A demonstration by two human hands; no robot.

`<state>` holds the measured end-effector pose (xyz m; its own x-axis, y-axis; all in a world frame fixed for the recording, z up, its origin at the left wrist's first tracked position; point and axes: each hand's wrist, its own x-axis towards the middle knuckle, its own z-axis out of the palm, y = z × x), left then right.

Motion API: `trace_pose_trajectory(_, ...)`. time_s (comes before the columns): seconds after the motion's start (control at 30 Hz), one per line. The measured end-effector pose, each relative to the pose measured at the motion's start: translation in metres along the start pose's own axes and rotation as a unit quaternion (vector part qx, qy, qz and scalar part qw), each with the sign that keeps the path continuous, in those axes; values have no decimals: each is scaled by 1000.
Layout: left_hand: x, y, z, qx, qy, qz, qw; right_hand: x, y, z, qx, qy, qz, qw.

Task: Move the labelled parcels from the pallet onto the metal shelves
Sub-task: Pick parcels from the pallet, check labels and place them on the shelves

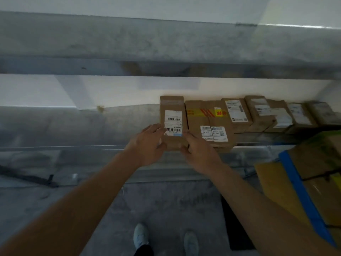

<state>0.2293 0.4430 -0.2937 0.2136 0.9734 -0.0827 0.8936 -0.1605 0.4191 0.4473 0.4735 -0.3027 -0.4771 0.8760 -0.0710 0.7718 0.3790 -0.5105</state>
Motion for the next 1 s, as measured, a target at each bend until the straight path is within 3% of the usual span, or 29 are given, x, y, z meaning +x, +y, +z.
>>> trace_pose_trajectory(0.43, 28, -59, 35, -63, -51, 43, 996, 16, -14, 67, -96, 37, 87, 991)
trace_pose_trajectory(0.67, 15, -62, 53, -129, -11, 33, 991, 20, -20, 80, -42, 110, 59, 991)
trace_pose_trajectory(1.0, 38, -78, 61, -114, 42, 59, 991, 59, -7, 91, 53, 101, 98, 989)
